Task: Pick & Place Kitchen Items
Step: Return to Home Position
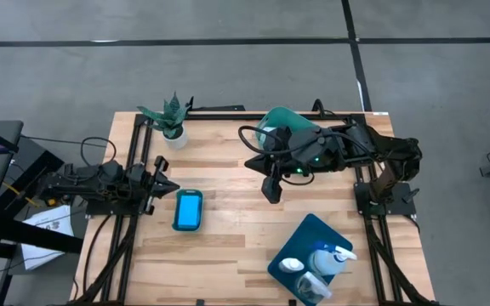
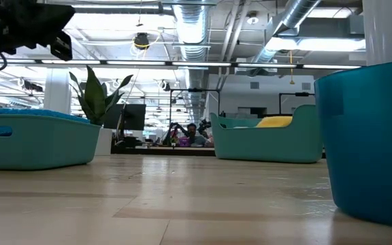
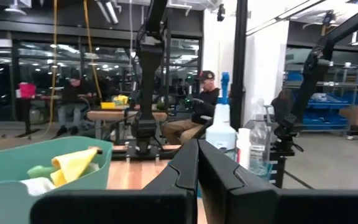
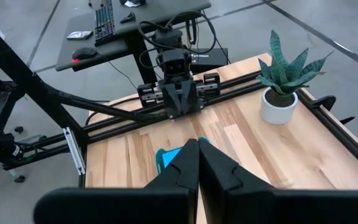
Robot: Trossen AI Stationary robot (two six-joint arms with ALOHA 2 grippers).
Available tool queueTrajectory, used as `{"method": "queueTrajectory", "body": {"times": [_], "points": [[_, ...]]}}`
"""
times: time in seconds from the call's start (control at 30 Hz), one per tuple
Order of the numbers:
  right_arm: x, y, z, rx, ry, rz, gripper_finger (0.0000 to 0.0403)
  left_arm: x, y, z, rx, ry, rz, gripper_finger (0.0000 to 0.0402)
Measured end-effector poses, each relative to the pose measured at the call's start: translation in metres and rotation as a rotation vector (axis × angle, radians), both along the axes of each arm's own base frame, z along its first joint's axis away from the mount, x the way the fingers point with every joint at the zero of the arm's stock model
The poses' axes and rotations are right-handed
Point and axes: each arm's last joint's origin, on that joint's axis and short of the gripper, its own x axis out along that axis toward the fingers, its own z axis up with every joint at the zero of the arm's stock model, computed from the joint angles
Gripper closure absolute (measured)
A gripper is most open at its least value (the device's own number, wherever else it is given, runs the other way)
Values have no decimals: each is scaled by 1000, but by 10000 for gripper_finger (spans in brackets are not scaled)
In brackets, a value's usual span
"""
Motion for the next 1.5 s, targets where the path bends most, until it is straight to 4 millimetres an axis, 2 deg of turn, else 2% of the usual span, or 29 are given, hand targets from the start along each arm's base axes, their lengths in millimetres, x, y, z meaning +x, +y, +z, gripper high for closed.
{"method": "queueTrajectory", "body": {"times": [0.23,0.3,0.4,0.43,0.5,0.57,0.7,0.73,0.83,0.97,1.13,1.23,1.37,1.5], "points": [[1,-3,0,-27,5,6,403,2,0,-7,-3,74,10,401],[2,-9,-1,-33,14,-9,403,3,0,-7,-3,81,10,401],[15,-27,-12,-41,73,-43,403,4,0,-8,-4,92,11,398],[18,-33,-20,-46,130,-53,403,4,0,-9,-4,98,11,397],[40,-50,-40,-49,196,-93,403,5,0,-9,-4,110,11,394],[54,-64,-65,-64,326,-117,403,6,0,-10,-3,123,11,394],[99,-100,-105,-90,350,-182,403,9,0,-12,-3,149,12,396],[110,-110,-108,-97,279,-217,403,9,0,-12,-3,150,13,396],[128,-134,-114,-163,184,-349,403,11,0,-14,-3,173,14,394],[134,-160,-110,-204,76,-495,403,14,0,-16,-2,200,11,395],[141,-182,-121,-274,73,-592,403,16,0,-21,-1,246,15,398],[156,-195,-131,-263,-30,-631,403,18,0,-22,-1,264,16,398],[171,-204,-151,-222,-111,-593,403,19,0,-24,0,281,16,395],[175,-198,-158,-264,-132,-486,403,21,0,-25,0,293,16,394]]}}
